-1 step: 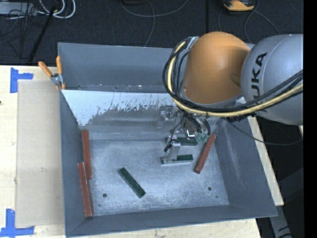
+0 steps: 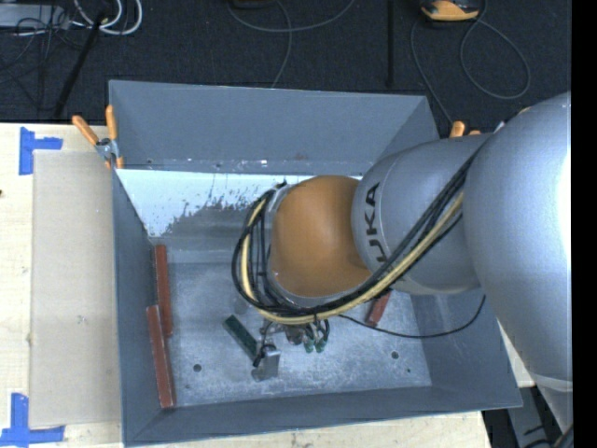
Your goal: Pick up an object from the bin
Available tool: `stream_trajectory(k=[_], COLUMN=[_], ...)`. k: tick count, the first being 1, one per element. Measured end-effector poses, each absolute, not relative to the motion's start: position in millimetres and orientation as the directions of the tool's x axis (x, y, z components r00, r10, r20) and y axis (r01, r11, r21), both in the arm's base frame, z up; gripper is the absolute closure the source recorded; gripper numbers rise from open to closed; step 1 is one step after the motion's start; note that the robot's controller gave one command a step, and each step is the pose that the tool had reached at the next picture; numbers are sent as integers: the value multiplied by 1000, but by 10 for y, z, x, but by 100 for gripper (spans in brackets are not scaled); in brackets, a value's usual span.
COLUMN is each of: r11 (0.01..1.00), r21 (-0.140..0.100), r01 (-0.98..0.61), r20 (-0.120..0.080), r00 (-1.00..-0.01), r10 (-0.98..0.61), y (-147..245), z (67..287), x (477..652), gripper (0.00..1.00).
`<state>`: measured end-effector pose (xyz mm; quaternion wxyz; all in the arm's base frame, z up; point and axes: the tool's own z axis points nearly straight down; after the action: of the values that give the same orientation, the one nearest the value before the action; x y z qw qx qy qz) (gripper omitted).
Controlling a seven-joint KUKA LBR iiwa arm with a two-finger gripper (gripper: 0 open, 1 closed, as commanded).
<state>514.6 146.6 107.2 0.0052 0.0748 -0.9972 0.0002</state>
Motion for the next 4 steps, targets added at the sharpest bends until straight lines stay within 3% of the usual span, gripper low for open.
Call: stream_trajectory(k=[1, 2, 3, 4], r11=[973, 634, 639, 628], r21=[-3, 4, 2, -3], r01=[-231, -773, -769, -778], r20=[3, 1, 2, -8], r00=[-973, -634, -639, -628], r10=[-231, -773, -769, -778], y=[807, 1576, 1555, 1880], z=[678, 737, 736, 2077], x=[5465, 4903, 4912, 4899], gripper=[0, 0, 100, 100])
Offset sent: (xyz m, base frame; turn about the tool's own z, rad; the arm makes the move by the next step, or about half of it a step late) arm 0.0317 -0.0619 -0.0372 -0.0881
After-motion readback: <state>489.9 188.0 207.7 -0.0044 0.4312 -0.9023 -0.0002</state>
